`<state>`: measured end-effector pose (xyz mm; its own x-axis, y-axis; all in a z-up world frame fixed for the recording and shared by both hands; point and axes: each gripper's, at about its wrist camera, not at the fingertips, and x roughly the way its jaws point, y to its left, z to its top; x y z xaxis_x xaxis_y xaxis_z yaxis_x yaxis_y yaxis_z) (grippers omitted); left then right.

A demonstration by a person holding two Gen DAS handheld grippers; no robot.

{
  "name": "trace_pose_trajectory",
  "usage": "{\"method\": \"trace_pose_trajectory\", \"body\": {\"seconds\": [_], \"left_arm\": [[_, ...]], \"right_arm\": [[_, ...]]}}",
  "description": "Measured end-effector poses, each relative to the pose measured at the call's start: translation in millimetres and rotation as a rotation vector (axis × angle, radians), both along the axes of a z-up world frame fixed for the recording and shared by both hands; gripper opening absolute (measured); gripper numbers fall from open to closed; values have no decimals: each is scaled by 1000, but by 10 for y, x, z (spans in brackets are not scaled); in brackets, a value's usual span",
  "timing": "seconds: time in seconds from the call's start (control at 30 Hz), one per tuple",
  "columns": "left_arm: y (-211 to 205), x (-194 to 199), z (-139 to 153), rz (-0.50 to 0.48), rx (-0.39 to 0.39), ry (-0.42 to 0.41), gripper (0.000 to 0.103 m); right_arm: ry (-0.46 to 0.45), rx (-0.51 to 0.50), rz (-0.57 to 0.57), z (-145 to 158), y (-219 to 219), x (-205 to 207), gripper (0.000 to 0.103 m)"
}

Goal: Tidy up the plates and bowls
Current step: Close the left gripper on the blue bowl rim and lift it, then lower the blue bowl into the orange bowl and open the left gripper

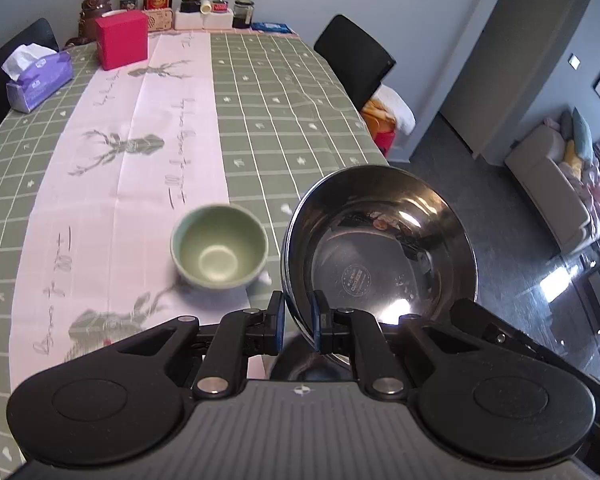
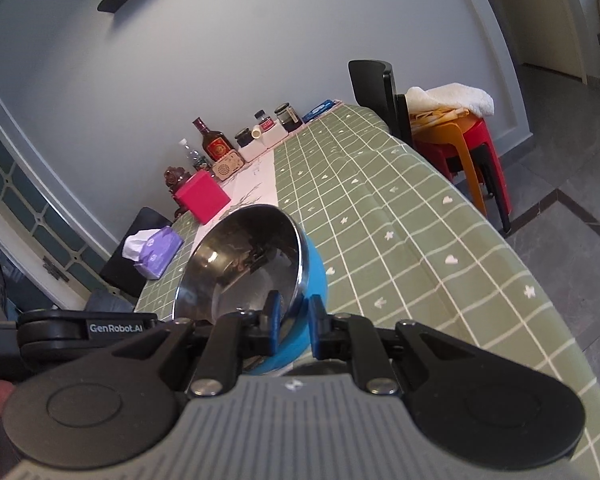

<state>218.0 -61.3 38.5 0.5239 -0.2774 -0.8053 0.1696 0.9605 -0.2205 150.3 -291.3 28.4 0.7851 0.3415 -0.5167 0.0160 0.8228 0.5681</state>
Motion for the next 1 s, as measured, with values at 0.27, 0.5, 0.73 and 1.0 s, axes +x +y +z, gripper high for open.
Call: {"method": "trace_pose_trajectory", "body": {"seconds": [0.27, 0.5, 0.73, 1.0], "left_arm": [[9, -313, -193, -30, -11, 127, 17], [14, -352, -343, -19, -18, 222, 17], [33, -340, -427, -14, -17, 266, 17], [47, -326, -460, -14, -20, 308, 18]], "right_arm": [[-26, 24, 6, -127, -78, -455, 12], [23, -12, 22, -255, -77, -479, 12], [61, -35, 35, -312, -53, -456, 12], [86, -38, 47, -346, -50, -418, 12]]}}
